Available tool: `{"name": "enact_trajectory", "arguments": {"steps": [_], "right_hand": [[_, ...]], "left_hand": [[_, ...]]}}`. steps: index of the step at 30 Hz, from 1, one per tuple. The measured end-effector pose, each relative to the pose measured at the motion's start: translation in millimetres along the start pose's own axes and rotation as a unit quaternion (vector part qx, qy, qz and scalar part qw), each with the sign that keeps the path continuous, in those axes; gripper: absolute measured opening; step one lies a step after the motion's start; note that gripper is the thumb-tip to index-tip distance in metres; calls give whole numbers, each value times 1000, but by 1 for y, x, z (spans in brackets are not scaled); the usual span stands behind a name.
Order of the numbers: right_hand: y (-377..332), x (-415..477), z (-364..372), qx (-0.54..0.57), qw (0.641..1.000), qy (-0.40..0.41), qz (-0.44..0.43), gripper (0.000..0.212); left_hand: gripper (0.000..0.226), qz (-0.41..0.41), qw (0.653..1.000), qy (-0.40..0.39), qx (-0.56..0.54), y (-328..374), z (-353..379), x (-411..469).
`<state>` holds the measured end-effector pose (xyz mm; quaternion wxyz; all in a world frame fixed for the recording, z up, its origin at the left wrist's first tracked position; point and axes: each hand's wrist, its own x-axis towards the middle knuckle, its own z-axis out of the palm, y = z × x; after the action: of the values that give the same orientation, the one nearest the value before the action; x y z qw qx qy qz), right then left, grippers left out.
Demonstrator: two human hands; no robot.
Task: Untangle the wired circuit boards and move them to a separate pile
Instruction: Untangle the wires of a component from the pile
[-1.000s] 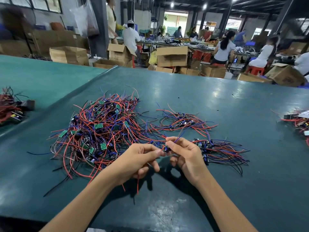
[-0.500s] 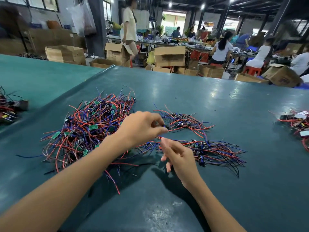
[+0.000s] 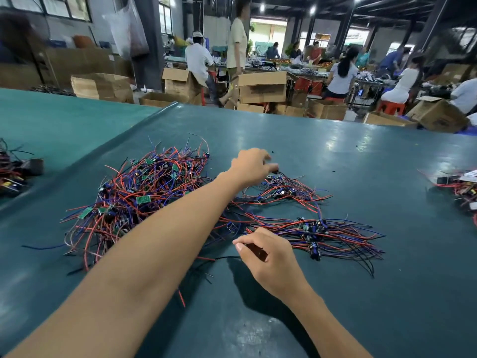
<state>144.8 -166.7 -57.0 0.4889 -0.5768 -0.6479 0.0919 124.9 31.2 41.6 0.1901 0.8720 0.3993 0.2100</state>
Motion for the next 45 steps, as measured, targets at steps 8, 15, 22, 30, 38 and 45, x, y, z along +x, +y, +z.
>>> {"name": "enact_trajectory", "arguments": {"steps": [8, 15, 22, 30, 38, 45], "right_hand": [[-1, 0, -1, -10, 1000, 0, -28, 8], [-5, 1, -2, -27, 998, 35, -51, 10], [-6, 0, 0, -50, 996, 47, -64, 8], [-3, 0, 0, -55, 995, 42, -74, 8], [-1, 0, 0, -50, 995, 43, -69, 9], [-1, 0, 1, -54, 996, 38, -56, 12]], "left_hand": [[57, -71, 976, 13, 205, -64, -18, -37], [54, -52, 938, -78, 334, -120, -77, -102], [56, 136, 960, -16, 244, -120, -89, -149], [25, 191, 931, -78, 302, -89, -62, -164], [38, 14, 915, -121, 384, -81, -39, -161], [23, -15, 981, -40, 191, -77, -54, -169]]}}
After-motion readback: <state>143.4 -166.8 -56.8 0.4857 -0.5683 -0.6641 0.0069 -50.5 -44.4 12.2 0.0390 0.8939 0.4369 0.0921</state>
